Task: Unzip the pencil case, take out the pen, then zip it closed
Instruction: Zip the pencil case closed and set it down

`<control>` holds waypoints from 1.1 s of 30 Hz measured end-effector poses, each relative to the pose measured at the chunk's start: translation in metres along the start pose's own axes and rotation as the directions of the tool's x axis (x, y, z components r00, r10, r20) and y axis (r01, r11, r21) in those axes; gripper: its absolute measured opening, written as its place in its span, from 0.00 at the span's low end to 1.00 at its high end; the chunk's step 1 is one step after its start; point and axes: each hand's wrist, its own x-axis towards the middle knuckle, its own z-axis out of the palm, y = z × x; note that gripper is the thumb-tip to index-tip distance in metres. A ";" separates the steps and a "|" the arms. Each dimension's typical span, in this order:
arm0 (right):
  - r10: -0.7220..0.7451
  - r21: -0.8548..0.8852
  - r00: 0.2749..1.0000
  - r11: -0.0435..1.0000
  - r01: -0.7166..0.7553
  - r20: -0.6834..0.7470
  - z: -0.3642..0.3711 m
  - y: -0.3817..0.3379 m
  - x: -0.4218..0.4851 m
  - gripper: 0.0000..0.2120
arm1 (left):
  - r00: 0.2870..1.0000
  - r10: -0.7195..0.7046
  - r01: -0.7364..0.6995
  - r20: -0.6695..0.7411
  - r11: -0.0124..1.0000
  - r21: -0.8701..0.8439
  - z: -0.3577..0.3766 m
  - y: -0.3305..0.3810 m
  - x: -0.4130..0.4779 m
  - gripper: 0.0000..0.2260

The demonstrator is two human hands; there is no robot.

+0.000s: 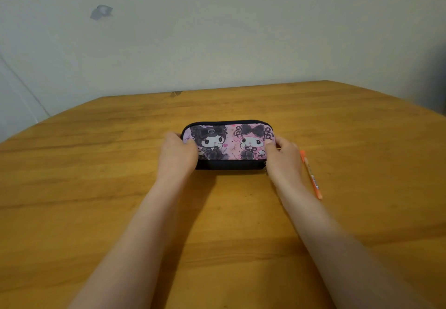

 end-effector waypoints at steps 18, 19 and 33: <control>0.086 -0.058 0.990 0.995 -0.079 0.115 0.005 0.003 -0.004 0.15 | 0.993 -0.075 0.065 0.094 0.992 0.105 0.011 -0.011 0.003 0.11; 0.098 -0.060 0.988 0.994 -0.091 0.117 0.005 0.002 -0.005 0.19 | 0.992 -0.079 0.069 0.097 0.992 0.102 0.012 -0.012 0.003 0.11; -0.185 -0.040 0.982 0.982 0.186 0.031 -0.005 -0.025 -0.016 0.25 | 0.977 0.208 -0.206 -0.043 0.978 0.044 -0.001 0.011 -0.012 0.20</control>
